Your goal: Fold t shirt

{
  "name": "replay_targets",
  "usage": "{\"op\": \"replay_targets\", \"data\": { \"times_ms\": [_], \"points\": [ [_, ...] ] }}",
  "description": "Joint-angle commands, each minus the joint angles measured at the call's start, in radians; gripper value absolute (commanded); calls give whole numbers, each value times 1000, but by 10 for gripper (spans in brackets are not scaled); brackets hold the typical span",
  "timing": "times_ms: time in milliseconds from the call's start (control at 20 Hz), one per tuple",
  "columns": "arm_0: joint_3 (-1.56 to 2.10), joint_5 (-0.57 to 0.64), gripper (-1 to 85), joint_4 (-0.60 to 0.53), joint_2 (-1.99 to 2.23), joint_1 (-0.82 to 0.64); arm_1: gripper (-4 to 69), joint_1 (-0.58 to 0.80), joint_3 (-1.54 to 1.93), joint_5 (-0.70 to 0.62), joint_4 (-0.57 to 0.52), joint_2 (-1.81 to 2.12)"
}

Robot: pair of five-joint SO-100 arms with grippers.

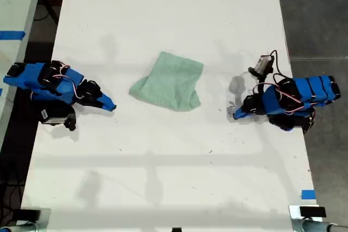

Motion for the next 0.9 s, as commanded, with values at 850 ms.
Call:
{"op": "replay_targets", "data": {
  "times_ms": [850],
  "points": [
    [6, 279, 116, -5, 14, -26, 62, -117, 98, -635, -40, 6]
  ]
}}
